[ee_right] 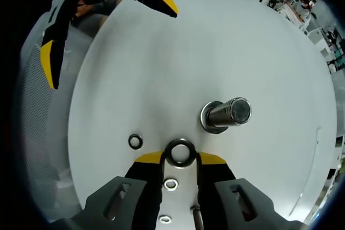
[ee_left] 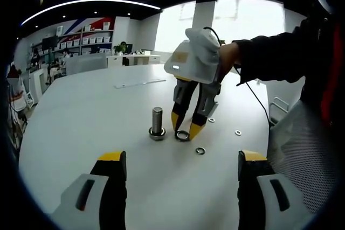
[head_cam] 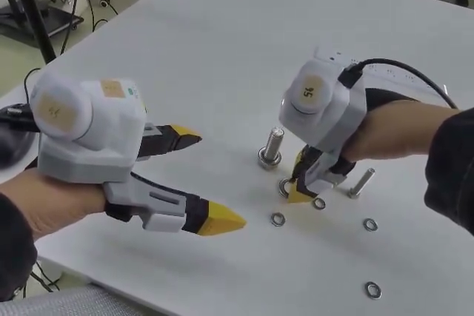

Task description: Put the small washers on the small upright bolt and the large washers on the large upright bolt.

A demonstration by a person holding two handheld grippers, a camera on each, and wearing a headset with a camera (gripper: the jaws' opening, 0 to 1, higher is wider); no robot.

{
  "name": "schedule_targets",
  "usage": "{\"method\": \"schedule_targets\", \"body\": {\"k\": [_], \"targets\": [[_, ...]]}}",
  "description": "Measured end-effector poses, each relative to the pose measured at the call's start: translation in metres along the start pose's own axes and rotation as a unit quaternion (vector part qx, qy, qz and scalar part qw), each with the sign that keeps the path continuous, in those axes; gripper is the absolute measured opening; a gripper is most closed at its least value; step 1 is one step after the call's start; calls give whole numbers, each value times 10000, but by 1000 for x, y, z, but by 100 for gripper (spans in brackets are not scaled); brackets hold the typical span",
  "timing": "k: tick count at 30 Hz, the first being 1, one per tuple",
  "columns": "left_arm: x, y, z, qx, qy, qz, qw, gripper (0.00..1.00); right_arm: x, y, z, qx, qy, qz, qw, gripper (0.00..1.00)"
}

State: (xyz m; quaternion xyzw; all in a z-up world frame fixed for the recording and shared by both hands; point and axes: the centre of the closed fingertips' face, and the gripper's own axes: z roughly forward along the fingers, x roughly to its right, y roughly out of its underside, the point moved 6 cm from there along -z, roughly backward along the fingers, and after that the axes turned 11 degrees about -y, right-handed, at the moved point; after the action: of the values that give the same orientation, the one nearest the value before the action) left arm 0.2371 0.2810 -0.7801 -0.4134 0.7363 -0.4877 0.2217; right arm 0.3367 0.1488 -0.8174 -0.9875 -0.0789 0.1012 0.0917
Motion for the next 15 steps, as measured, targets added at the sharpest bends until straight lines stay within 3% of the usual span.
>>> {"method": "schedule_targets", "body": {"k": [15], "targets": [[0,1,1,-9,4,-6,10000,85,3,1,-2,-3,-15,53,10000,23]]}}
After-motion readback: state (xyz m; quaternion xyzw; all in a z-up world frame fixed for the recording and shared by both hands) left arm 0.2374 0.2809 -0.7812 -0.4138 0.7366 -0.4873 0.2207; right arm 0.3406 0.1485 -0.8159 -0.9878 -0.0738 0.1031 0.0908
